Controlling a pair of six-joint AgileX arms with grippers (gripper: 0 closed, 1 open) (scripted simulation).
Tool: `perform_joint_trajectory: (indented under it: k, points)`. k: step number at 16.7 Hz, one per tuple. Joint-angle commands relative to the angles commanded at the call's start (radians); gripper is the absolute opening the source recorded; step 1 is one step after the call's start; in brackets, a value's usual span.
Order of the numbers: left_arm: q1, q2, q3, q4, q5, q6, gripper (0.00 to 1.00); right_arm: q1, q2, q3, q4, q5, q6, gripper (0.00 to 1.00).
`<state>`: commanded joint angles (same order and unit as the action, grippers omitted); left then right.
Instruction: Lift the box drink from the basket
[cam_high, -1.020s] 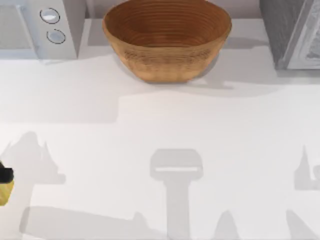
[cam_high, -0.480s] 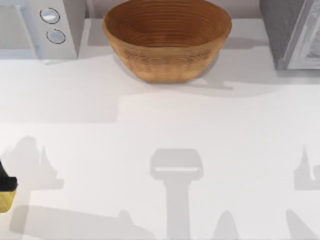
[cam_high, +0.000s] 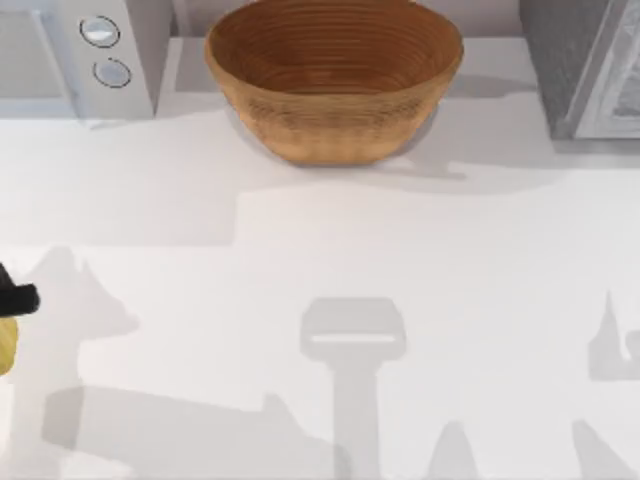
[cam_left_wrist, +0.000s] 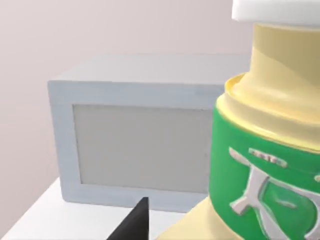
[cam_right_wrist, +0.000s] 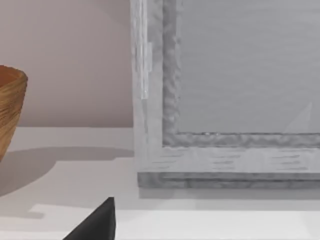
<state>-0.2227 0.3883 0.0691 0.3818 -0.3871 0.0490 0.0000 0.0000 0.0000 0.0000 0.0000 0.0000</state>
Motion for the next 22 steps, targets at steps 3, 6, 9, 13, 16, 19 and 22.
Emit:
perform_joint_trajectory:
  k: [3,6,9,13,16,19,22]
  points:
    - [-0.119,0.247,0.039,0.238,-0.249,0.026,0.00,0.000,0.000,0.000,0.000,0.000,0.000,1.00]
    - [-0.225,0.461,0.071,0.440,-0.460,0.050,0.00,0.000,0.000,0.000,0.000,0.000,0.000,1.00]
    - [-0.303,0.601,0.094,0.575,-0.598,0.068,0.00,0.000,0.000,0.000,0.000,0.000,0.000,1.00]
    - [-0.335,0.653,0.103,0.628,-0.650,0.075,0.00,0.000,0.000,0.000,0.000,0.000,0.000,1.00]
    - [-0.331,0.651,0.098,0.625,-0.649,0.076,0.00,0.000,0.000,0.000,0.000,0.000,0.000,1.00]
    - [-0.320,0.685,0.098,0.661,-0.634,0.073,0.00,0.000,0.000,0.000,0.000,0.000,0.000,1.00]
    - [-0.287,0.790,0.096,0.762,-0.599,0.067,0.00,0.000,0.000,0.000,0.000,0.000,0.000,1.00]
